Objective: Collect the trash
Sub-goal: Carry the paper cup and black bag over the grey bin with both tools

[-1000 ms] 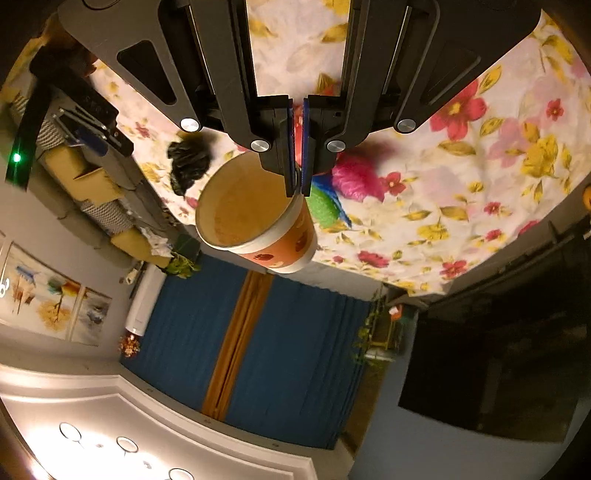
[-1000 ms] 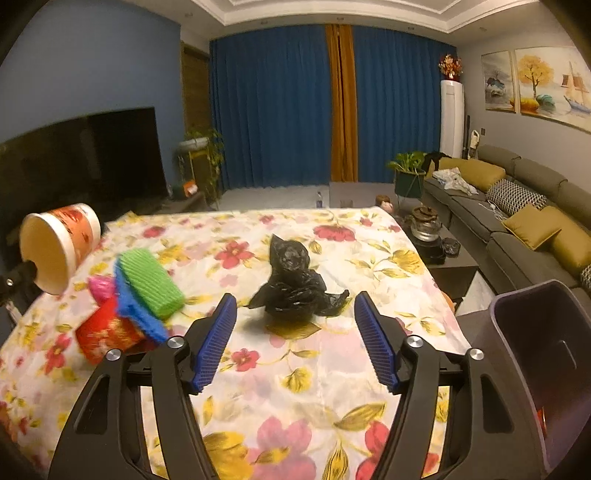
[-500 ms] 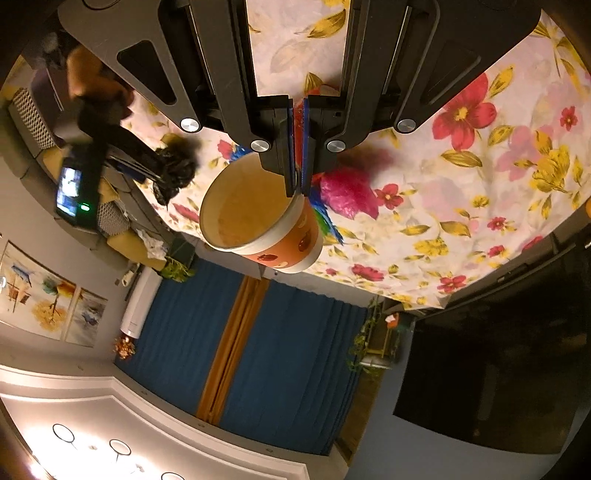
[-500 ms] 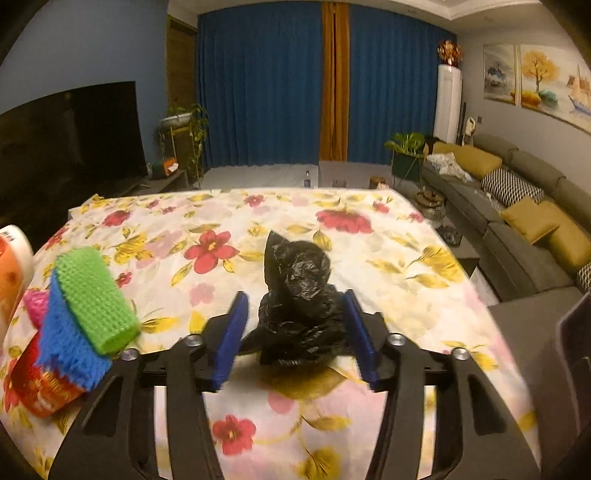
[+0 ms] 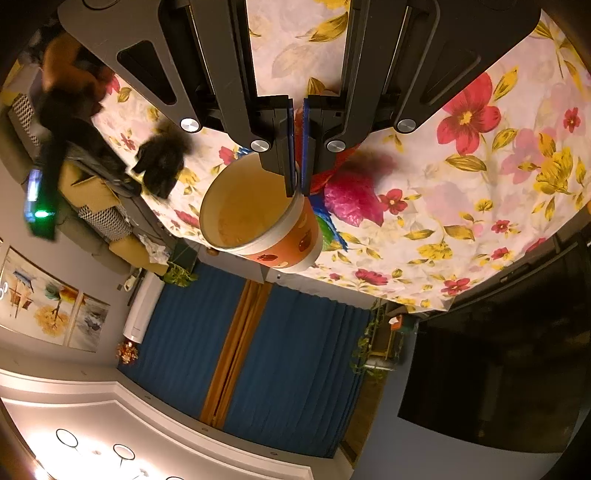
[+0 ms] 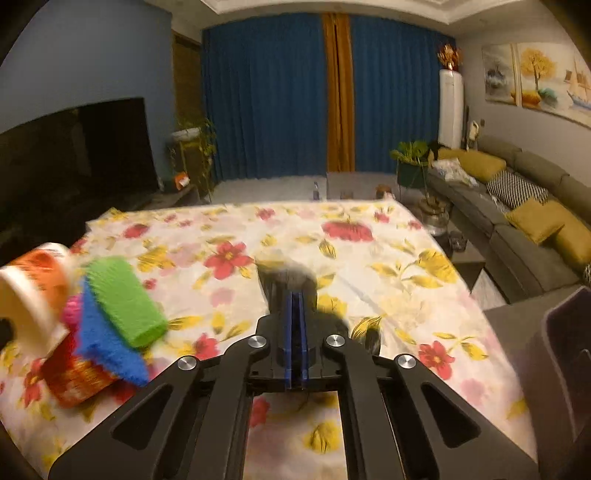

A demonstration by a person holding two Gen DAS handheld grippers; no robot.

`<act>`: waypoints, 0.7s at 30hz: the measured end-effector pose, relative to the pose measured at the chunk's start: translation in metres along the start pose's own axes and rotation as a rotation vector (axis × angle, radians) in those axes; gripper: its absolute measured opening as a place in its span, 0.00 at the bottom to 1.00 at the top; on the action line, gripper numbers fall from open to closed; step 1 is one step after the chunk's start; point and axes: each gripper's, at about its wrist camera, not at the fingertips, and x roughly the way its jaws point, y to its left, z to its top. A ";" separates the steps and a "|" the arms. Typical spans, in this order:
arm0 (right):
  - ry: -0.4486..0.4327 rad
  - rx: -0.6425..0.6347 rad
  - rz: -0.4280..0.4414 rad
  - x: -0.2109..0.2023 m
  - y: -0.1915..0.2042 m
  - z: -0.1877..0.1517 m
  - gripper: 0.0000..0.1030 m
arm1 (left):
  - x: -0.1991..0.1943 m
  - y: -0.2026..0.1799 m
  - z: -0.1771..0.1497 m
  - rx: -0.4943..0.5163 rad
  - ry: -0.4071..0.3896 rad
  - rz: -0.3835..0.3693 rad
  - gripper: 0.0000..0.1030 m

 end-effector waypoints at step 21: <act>-0.086 -0.024 0.077 -0.118 -0.031 -0.014 0.08 | -0.030 -0.031 -0.021 0.046 -0.003 -0.072 0.02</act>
